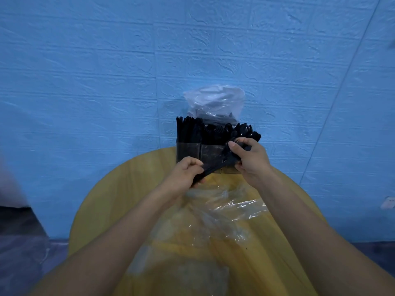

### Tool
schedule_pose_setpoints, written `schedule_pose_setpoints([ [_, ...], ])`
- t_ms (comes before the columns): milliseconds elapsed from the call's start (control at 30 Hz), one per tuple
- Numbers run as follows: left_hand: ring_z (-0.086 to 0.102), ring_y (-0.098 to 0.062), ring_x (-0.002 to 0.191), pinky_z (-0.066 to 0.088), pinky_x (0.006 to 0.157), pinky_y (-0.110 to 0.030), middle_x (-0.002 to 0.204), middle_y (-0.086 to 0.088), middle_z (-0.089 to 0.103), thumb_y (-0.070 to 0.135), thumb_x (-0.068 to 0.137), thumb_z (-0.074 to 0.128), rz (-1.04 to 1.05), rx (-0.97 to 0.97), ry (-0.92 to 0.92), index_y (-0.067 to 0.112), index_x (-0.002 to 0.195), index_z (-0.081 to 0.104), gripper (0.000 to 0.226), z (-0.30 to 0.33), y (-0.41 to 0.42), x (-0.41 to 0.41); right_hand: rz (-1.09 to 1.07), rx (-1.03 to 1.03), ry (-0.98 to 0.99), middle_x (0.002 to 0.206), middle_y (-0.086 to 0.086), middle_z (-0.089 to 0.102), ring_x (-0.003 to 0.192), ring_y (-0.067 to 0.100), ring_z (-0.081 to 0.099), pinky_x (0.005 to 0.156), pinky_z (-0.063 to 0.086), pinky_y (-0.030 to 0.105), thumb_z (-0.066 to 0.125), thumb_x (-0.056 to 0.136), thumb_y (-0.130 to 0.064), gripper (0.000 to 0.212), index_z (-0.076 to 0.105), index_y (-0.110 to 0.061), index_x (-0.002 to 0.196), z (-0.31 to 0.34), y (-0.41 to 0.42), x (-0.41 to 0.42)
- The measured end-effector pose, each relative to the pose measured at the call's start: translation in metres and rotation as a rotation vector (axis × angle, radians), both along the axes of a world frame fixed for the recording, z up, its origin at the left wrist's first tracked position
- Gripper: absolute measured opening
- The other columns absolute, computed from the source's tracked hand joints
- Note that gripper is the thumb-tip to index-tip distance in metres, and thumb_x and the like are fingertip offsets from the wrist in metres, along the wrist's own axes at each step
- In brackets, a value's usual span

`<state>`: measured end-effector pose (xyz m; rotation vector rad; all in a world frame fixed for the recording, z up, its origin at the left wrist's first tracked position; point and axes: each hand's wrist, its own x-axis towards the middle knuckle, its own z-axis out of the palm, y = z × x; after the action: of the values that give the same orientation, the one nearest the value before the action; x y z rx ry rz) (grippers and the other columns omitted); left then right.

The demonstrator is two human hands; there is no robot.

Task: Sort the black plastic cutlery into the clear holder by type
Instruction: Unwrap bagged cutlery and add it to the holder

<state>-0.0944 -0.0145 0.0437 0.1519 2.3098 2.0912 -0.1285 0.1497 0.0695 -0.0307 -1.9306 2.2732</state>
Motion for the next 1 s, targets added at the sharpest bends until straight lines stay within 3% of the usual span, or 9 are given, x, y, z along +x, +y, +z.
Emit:
schedule_pose_setpoints([
  [67,0.052,-0.010,0.060,0.039,0.052,-0.021,0.076,-0.002,0.061,0.018,0.099,0.040,-0.118,-0.150,-0.014,0.016,0.092,0.054,0.015,0.008,0.000,0.002,0.067,0.052,0.023,0.078,0.007,0.060,0.062,0.016,0.062,0.061,0.056,0.034,0.065,0.088,-0.010,0.012,0.056,-0.014,0.095,0.000,-0.001,0.001],
  [167,0.042,-0.005,0.050,0.036,0.047,-0.018,0.068,0.001,0.050,0.029,0.102,0.035,-0.263,-0.270,0.010,0.011,0.092,0.049,0.025,0.010,0.008,0.004,0.114,0.110,0.059,0.085,0.010,0.062,0.078,0.028,0.063,0.076,0.054,0.051,0.065,0.088,-0.010,0.011,0.057,-0.015,0.094,0.000,-0.006,0.002],
  [267,0.031,-0.002,0.043,0.029,0.042,-0.016,0.061,0.003,0.036,0.028,0.102,0.032,-0.214,-0.217,0.052,0.009,0.089,0.044,0.026,0.003,0.013,0.004,0.106,0.105,0.068,0.084,0.007,0.062,0.069,0.019,0.062,0.064,0.053,0.037,0.065,0.088,-0.013,0.014,0.057,-0.015,0.100,0.001,-0.010,0.000],
  [367,0.035,0.002,0.037,0.026,0.038,-0.009,0.062,0.004,0.036,0.021,0.103,0.031,-0.088,-0.161,0.115,0.012,0.079,0.042,0.028,0.001,0.011,0.002,0.100,0.001,0.040,0.072,0.003,0.055,0.047,0.006,0.051,0.044,0.041,0.019,0.065,0.089,-0.018,0.028,0.051,-0.008,0.111,-0.006,-0.012,-0.002],
  [467,0.040,0.006,0.038,0.030,0.041,-0.006,0.064,0.003,0.036,0.016,0.103,0.031,-0.003,-0.181,0.191,0.013,0.074,0.039,0.030,-0.001,0.003,-0.001,0.105,0.064,0.015,0.068,0.004,0.054,0.053,0.010,0.048,0.046,0.041,0.018,0.063,0.090,-0.018,0.013,0.056,-0.007,0.087,-0.013,-0.015,-0.007],
  [567,0.038,0.002,0.045,0.031,0.046,-0.009,0.064,0.001,0.037,0.017,0.102,0.032,0.022,-0.240,0.227,0.011,0.076,0.040,0.028,-0.009,-0.009,-0.007,0.093,0.119,0.008,0.065,0.004,0.051,0.054,0.010,0.049,0.047,0.044,0.016,0.059,0.092,-0.006,0.021,0.053,-0.010,0.072,-0.015,-0.024,-0.015],
  [733,0.043,-0.010,0.052,0.036,0.052,-0.025,0.064,0.000,0.051,0.024,0.103,0.032,0.285,-0.193,0.154,0.014,0.076,0.047,0.033,-0.017,-0.035,-0.030,-0.034,0.133,0.077,0.074,0.002,0.052,0.059,0.009,0.052,0.058,0.051,0.021,0.051,0.096,-0.006,0.017,0.050,-0.014,0.081,0.003,-0.038,-0.040],
  [900,0.040,-0.012,0.057,0.033,0.055,-0.027,0.067,0.002,0.048,0.023,0.103,0.031,0.425,-0.178,0.167,0.017,0.076,0.049,0.033,-0.019,-0.067,-0.042,-0.191,0.175,0.315,0.077,0.001,0.050,0.057,0.008,0.057,0.058,0.051,0.018,0.044,0.099,-0.010,0.022,0.040,-0.022,0.081,0.026,-0.046,-0.064],
  [1000,0.040,-0.010,0.059,0.033,0.056,-0.026,0.068,0.003,0.047,0.024,0.102,0.033,0.418,-0.170,0.172,0.016,0.080,0.052,0.031,-0.018,-0.070,-0.046,-0.274,0.272,0.467,0.081,0.001,0.050,0.058,0.011,0.058,0.061,0.053,0.026,0.042,0.099,-0.010,0.022,0.038,-0.023,0.082,0.034,-0.053,-0.074],
])
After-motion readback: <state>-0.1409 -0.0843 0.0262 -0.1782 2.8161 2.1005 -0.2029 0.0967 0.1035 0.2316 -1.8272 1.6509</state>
